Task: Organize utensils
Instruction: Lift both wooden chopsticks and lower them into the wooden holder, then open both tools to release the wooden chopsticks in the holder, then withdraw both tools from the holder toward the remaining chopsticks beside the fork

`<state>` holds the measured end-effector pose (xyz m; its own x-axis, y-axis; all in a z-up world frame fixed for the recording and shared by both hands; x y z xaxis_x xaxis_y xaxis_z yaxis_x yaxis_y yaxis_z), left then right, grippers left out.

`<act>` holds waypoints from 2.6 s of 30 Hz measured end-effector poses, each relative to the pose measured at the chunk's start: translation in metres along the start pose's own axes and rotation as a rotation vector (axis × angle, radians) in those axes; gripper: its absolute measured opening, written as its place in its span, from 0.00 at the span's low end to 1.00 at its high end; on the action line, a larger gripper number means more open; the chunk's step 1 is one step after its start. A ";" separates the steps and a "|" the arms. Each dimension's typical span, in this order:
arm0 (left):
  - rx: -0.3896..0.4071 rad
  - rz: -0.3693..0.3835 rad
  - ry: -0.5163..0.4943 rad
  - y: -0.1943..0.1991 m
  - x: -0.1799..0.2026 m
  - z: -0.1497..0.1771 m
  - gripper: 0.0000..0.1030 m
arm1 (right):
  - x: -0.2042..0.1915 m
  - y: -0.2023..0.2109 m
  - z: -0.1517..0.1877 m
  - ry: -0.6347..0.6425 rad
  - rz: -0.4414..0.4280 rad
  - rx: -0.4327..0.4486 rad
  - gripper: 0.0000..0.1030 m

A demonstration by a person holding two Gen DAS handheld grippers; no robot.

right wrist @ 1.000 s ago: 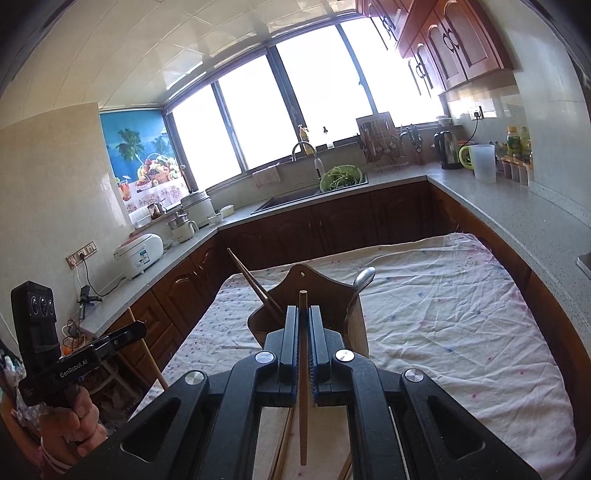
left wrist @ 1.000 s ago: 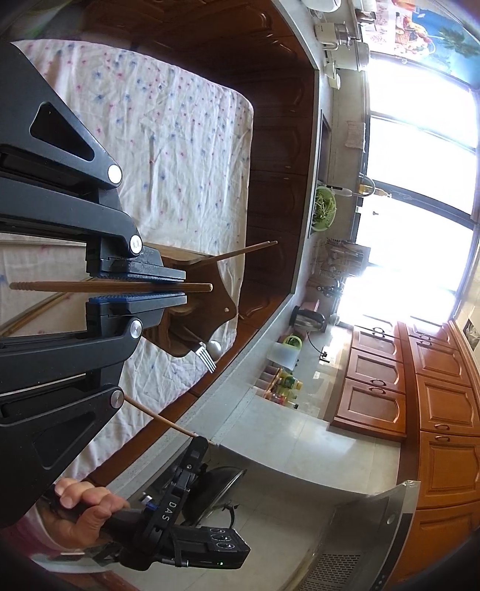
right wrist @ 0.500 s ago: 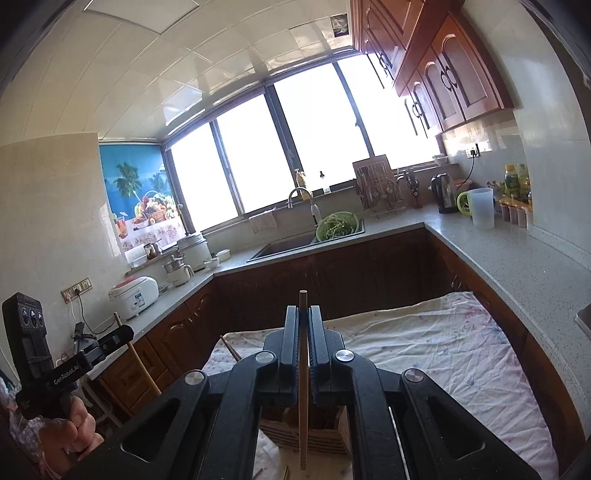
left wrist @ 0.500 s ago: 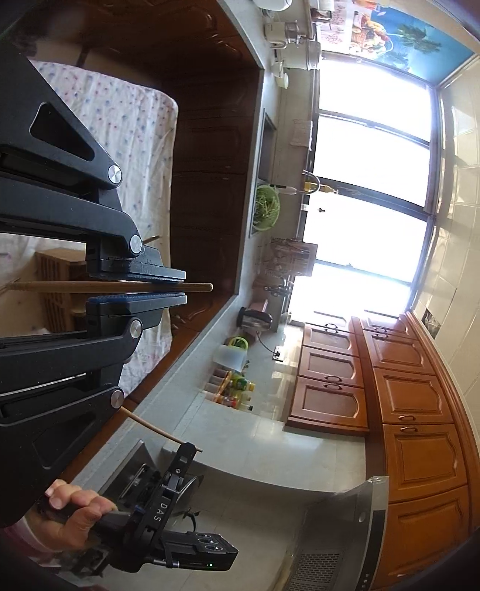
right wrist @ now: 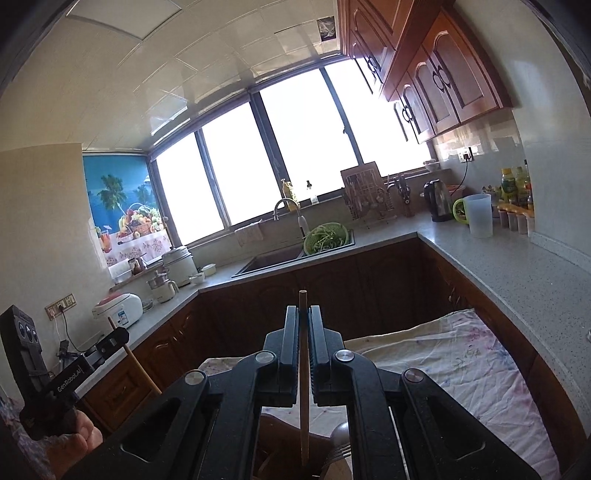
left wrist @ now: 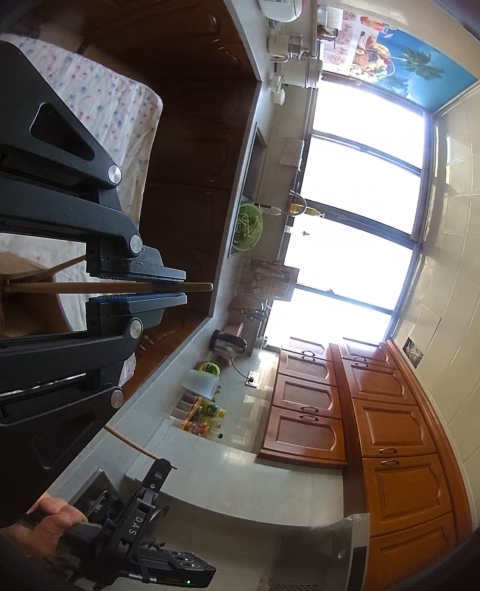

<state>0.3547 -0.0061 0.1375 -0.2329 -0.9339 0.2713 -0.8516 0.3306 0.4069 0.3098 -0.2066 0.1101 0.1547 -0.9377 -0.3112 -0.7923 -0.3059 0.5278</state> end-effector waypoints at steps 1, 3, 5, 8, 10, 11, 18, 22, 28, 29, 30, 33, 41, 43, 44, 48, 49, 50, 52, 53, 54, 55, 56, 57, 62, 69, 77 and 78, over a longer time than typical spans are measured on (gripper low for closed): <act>0.002 0.003 0.008 -0.003 -0.001 0.004 0.04 | 0.001 -0.005 0.006 -0.001 0.001 -0.004 0.04; 0.005 0.003 0.020 -0.008 -0.005 0.012 0.04 | 0.003 -0.014 0.017 -0.005 -0.004 -0.019 0.04; 0.006 0.005 0.017 -0.013 -0.005 0.020 0.04 | 0.003 -0.022 0.028 -0.007 -0.004 -0.033 0.04; -0.011 -0.003 0.005 -0.022 -0.003 0.033 0.04 | 0.004 -0.031 0.043 -0.008 -0.001 -0.050 0.04; -0.031 -0.004 0.006 -0.029 -0.003 0.043 0.04 | 0.003 -0.036 0.051 -0.003 0.003 -0.062 0.04; -0.044 -0.003 0.007 -0.033 -0.004 0.048 0.05 | 0.003 -0.040 0.056 -0.003 0.008 -0.073 0.04; -0.121 0.001 0.009 -0.051 -0.007 0.072 0.05 | 0.012 -0.046 0.066 -0.023 0.012 -0.101 0.04; -0.139 -0.005 0.009 -0.055 -0.007 0.076 0.06 | 0.016 -0.047 0.065 -0.032 0.010 -0.113 0.04; -0.150 -0.008 0.005 -0.055 -0.005 0.076 0.06 | 0.017 -0.048 0.065 -0.043 0.009 -0.118 0.04; -0.152 -0.009 0.004 -0.055 -0.004 0.075 0.06 | 0.018 -0.048 0.065 -0.047 0.007 -0.120 0.05; -0.154 -0.011 0.004 -0.054 -0.004 0.075 0.06 | 0.018 -0.048 0.064 -0.050 0.006 -0.122 0.05; -0.167 -0.015 0.009 -0.053 -0.005 0.075 0.06 | 0.019 -0.049 0.064 -0.063 -0.018 -0.132 0.10; -0.134 -0.034 0.037 -0.024 -0.009 0.074 0.64 | 0.016 -0.024 0.060 -0.076 -0.047 -0.084 0.71; -0.139 -0.037 0.047 -0.016 -0.011 0.077 0.69 | 0.015 -0.016 0.061 -0.072 -0.043 -0.072 0.78; -0.143 -0.041 0.053 -0.012 -0.013 0.080 0.75 | 0.015 -0.012 0.062 -0.071 -0.047 -0.070 0.86; -0.153 -0.057 0.054 0.006 -0.017 0.091 0.84 | 0.012 0.003 0.072 -0.068 -0.039 -0.063 0.96; -0.158 -0.064 0.053 0.010 -0.019 0.095 0.86 | 0.012 0.007 0.076 -0.063 -0.033 -0.066 0.98; -0.166 -0.067 0.052 0.014 -0.020 0.099 0.87 | 0.012 0.010 0.081 -0.060 -0.028 -0.070 0.99; -0.181 -0.076 0.051 0.021 -0.022 0.108 0.88 | 0.011 0.017 0.091 -0.056 -0.019 -0.076 0.99; -0.189 -0.083 0.051 0.025 -0.023 0.112 0.89 | 0.011 0.020 0.097 -0.054 -0.015 -0.082 0.99; -0.197 -0.090 0.052 0.029 -0.025 0.117 0.89 | 0.011 0.023 0.102 -0.052 -0.012 -0.088 0.99; -0.205 -0.093 0.054 0.032 -0.027 0.122 0.90 | 0.011 0.026 0.108 -0.051 -0.007 -0.093 0.99; -0.211 -0.093 0.055 0.035 -0.027 0.127 0.90 | 0.012 0.029 0.113 -0.053 -0.002 -0.098 0.99; -0.219 -0.094 0.055 0.039 -0.028 0.132 0.90 | 0.013 0.032 0.119 -0.055 0.003 -0.104 0.99; -0.254 -0.121 0.064 0.054 -0.035 0.157 0.90 | 0.024 0.046 0.151 -0.084 0.019 -0.133 0.99; -0.302 -0.149 0.051 0.069 -0.036 0.191 0.90 | 0.032 0.059 0.191 -0.094 0.073 -0.176 0.99; -0.375 -0.150 0.033 0.070 -0.035 0.225 0.90 | 0.041 0.063 0.225 -0.097 0.110 -0.241 0.99; -0.386 -0.151 0.034 0.069 -0.035 0.228 0.90 | 0.041 0.063 0.228 -0.097 0.114 -0.246 0.99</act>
<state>0.1969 0.0181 -0.0431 -0.0975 -0.9729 0.2096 -0.6349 0.2230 0.7397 0.1317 -0.2272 -0.0494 0.0061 -0.9519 -0.3063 -0.6326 -0.2409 0.7360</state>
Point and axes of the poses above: each gripper's, at about its wrist camera, not at the fingertips, and y roughly against the way its jaws point, x to its right, z to its underside, the point moved 9 cm from there along -y, roughly the way its jaws point, and after that the axes turned 15 degrees about -x, right-handed, at the moved point
